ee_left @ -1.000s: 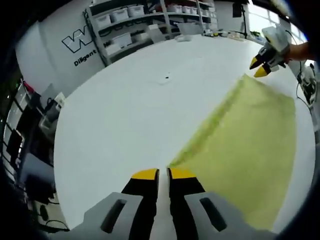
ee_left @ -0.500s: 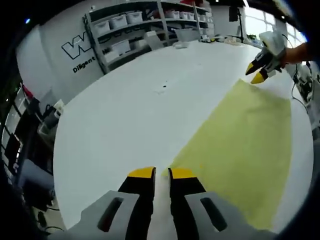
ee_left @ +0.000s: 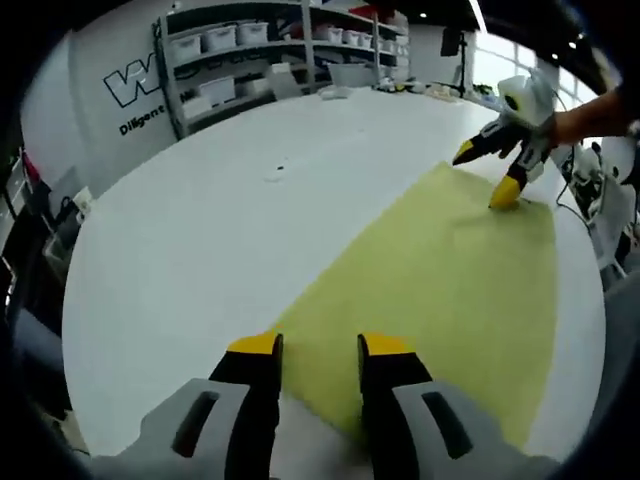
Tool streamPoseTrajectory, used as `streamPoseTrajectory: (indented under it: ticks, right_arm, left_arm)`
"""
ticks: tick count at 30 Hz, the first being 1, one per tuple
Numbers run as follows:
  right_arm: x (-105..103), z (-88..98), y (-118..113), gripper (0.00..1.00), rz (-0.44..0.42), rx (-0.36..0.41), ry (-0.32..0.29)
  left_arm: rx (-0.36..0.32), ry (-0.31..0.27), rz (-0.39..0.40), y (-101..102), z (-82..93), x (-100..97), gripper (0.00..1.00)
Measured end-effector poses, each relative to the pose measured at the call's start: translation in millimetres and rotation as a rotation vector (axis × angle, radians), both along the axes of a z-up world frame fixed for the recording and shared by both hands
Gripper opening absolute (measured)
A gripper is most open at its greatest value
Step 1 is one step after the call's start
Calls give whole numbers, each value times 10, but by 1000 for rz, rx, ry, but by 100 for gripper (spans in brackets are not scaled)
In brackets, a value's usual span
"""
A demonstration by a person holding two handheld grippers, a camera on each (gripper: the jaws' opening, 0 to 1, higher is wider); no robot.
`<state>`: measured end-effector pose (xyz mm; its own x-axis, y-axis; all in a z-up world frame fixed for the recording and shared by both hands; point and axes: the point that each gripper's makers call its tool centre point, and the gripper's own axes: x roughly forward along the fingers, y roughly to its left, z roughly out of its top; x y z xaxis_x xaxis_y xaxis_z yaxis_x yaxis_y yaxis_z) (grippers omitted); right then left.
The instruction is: Fold the garment on the visible template until the final outline fits inside the template.
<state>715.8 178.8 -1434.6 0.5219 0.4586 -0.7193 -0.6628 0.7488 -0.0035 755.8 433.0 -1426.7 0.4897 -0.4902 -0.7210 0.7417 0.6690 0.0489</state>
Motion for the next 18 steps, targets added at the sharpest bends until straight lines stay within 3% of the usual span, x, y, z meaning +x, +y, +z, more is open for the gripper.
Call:
streamPoseTrajectory:
  ticks: [3, 7, 10, 15, 18]
  right_arm:
    - [-11, -46, -1, 71, -12, 26, 19]
    - [-17, -77, -24, 75, -36, 53, 37]
    - [-14, -110, -25, 87, -40, 78, 47]
    - [3, -104, -47, 85, -24, 79, 31]
    - [-21, -67, -17, 90, -32, 112, 40]
  left_arm:
    - [24, 26, 1, 47, -94, -28, 32]
    - [-16, 50, 39, 68, -90, -30, 32]
    - [-22, 54, 45, 61, -91, -27, 32]
    - [-36, 66, 70, 70, -91, -25, 33]
    - [-37, 62, 69, 49, -66, -77, 36]
